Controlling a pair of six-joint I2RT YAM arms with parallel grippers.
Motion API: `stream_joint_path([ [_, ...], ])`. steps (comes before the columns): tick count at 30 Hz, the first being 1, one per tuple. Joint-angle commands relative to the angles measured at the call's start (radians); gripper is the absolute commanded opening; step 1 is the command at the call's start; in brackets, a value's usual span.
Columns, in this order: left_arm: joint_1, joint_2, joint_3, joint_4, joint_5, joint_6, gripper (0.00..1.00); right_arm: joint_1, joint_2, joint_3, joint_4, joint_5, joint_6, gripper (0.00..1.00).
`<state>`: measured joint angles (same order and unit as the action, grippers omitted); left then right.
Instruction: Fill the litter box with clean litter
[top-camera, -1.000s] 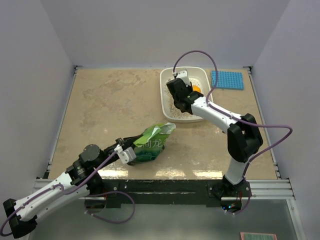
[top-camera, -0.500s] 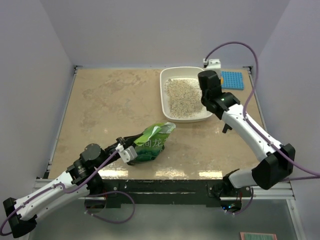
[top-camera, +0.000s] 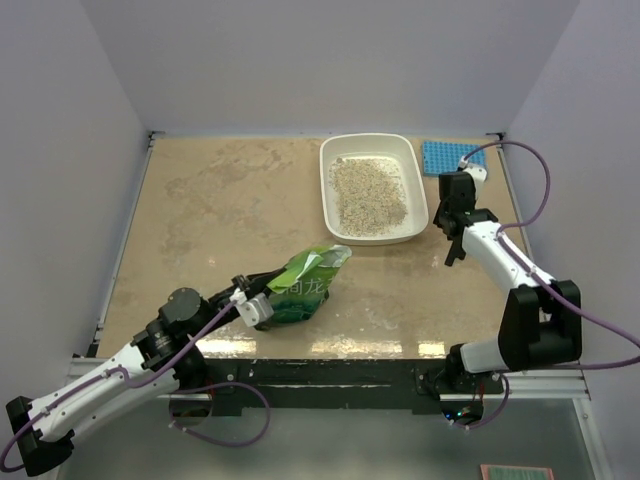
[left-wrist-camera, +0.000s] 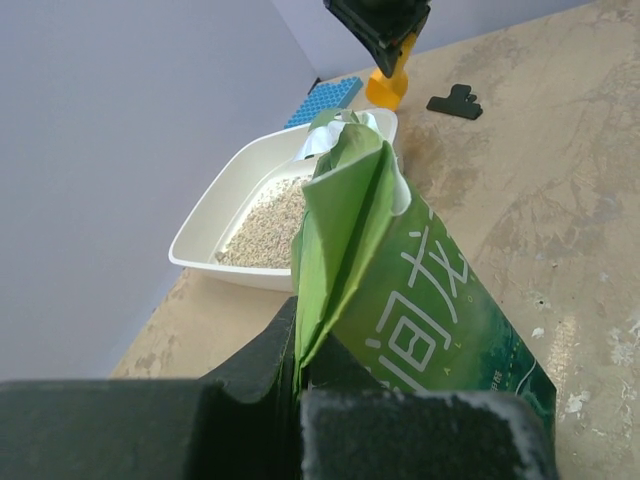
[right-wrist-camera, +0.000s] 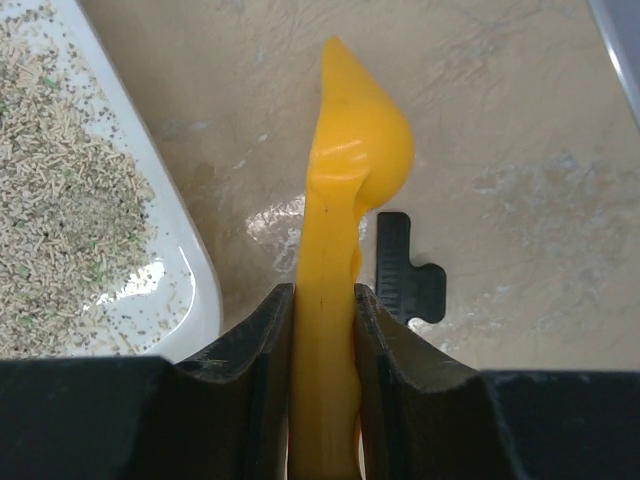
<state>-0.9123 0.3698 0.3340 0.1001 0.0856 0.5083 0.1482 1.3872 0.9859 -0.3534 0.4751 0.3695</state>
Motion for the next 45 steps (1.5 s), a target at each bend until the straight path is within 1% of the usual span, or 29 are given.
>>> stream_joint_path([
  [1, 0.0, -0.011, 0.053, 0.078, 0.022, 0.004, 0.0, -0.022, 0.042, -0.039, 0.16, -0.064, 0.077, 0.0],
  [4, 0.0, 0.001, 0.054, 0.069, 0.069, 0.015, 0.0, -0.042, 0.091, -0.055, 0.191, -0.067, 0.1, 0.0],
  [5, -0.002, 0.004, 0.056, 0.063, 0.08, 0.024, 0.0, -0.051, 0.107, -0.061, 0.198, -0.072, 0.104, 0.05],
  [6, 0.0, 0.017, 0.054, 0.052, 0.088, 0.032, 0.0, -0.055, 0.114, -0.064, 0.205, -0.073, 0.106, 0.11],
  [7, -0.002, 0.021, 0.059, 0.046, 0.088, 0.039, 0.0, -0.059, 0.121, -0.066, 0.206, -0.073, 0.108, 0.28],
  [8, -0.002, 0.029, 0.074, 0.029, 0.086, 0.044, 0.0, -0.068, 0.127, -0.069, 0.208, -0.082, 0.109, 0.34],
  [10, 0.0, 0.044, 0.091, 0.027, 0.071, 0.05, 0.0, -0.078, 0.122, -0.067, 0.211, -0.102, 0.102, 0.47],
  [12, -0.002, 0.053, 0.1, 0.042, 0.071, 0.061, 0.0, -0.082, 0.089, -0.056, 0.203, -0.118, 0.086, 0.52],
  [13, 0.0, 0.06, 0.117, 0.044, 0.075, 0.067, 0.0, -0.082, 0.069, -0.05, 0.199, -0.121, 0.08, 0.58],
  [17, 0.0, 0.122, 0.178, 0.02, 0.109, 0.091, 0.0, -0.082, -0.043, -0.012, 0.137, -0.153, 0.092, 0.64],
  [18, 0.0, 0.153, 0.194, 0.013, 0.141, 0.111, 0.0, -0.082, -0.109, -0.019, 0.14, -0.217, 0.103, 0.68],
  [21, 0.001, 0.224, 0.253, 0.009, 0.204, 0.162, 0.0, -0.082, -0.204, -0.042, 0.128, -0.297, 0.118, 0.71],
  [24, 0.024, 0.326, 0.341, -0.011, 0.291, 0.211, 0.0, -0.082, -0.309, -0.044, 0.102, -0.449, 0.097, 0.72],
  [25, 0.047, 0.358, 0.4, -0.023, 0.337, 0.216, 0.0, -0.082, -0.351, -0.036, 0.084, -0.51, 0.085, 0.72],
  [26, 0.076, 0.421, 0.43, -0.042, 0.468, 0.214, 0.0, -0.082, -0.37, -0.018, 0.05, -0.545, 0.066, 0.72],
  [27, 0.158, 0.451, 0.457, -0.04, 0.547, 0.188, 0.0, -0.082, -0.393, -0.013, 0.041, -0.581, 0.057, 0.72],
  [29, 0.234, 0.544, 0.526, -0.031, 0.737, 0.153, 0.0, -0.082, -0.451, 0.0, 0.007, -0.694, 0.019, 0.72],
  [31, 0.282, 0.602, 0.591, -0.039, 0.799, 0.144, 0.0, -0.082, -0.479, 0.026, -0.034, -0.76, -0.027, 0.75],
  [33, 0.32, 0.691, 0.672, -0.08, 0.919, 0.153, 0.0, -0.081, -0.519, 0.037, -0.09, -0.829, -0.046, 0.76],
  [34, 0.338, 0.725, 0.706, -0.142, 0.972, 0.156, 0.0, -0.075, -0.534, 0.036, -0.102, -0.848, -0.053, 0.77],
  [35, 0.357, 0.789, 0.743, -0.172, 1.087, 0.157, 0.0, -0.075, -0.562, 0.028, -0.114, -0.886, -0.052, 0.77],
  [36, 0.403, 0.822, 0.808, -0.201, 1.147, 0.154, 0.0, -0.073, -0.58, 0.016, -0.108, -0.909, -0.05, 0.77],
  [38, 0.449, 0.897, 0.862, -0.278, 1.303, 0.163, 0.0, -0.07, -0.608, -0.042, -0.084, -0.961, -0.04, 0.77],
  [39, 0.502, 0.915, 0.891, -0.295, 1.348, 0.167, 0.0, -0.07, -0.632, -0.059, -0.081, -1.015, -0.04, 0.78],
  [40, 0.529, 0.929, 0.893, -0.287, 1.39, 0.165, 0.0, -0.067, -0.645, -0.096, -0.078, -1.042, -0.047, 0.78],
  [42, 0.602, 0.943, 0.858, -0.208, 1.491, 0.081, 0.0, -0.061, -0.695, -0.137, -0.047, -1.101, -0.049, 0.79],
  [43, 0.621, 0.946, 0.838, -0.037, 1.528, 0.012, 0.0, -0.055, -0.715, -0.177, -0.035, -1.115, -0.046, 0.79],
  [44, 0.644, 0.962, 0.821, 0.025, 1.586, -0.105, 0.0, -0.052, -0.727, -0.197, -0.007, -1.133, -0.044, 0.79],
  [45, 0.647, 0.972, 0.817, 0.036, 1.603, -0.114, 0.0, -0.049, -0.747, -0.217, 0.013, -1.177, -0.044, 0.78],
])
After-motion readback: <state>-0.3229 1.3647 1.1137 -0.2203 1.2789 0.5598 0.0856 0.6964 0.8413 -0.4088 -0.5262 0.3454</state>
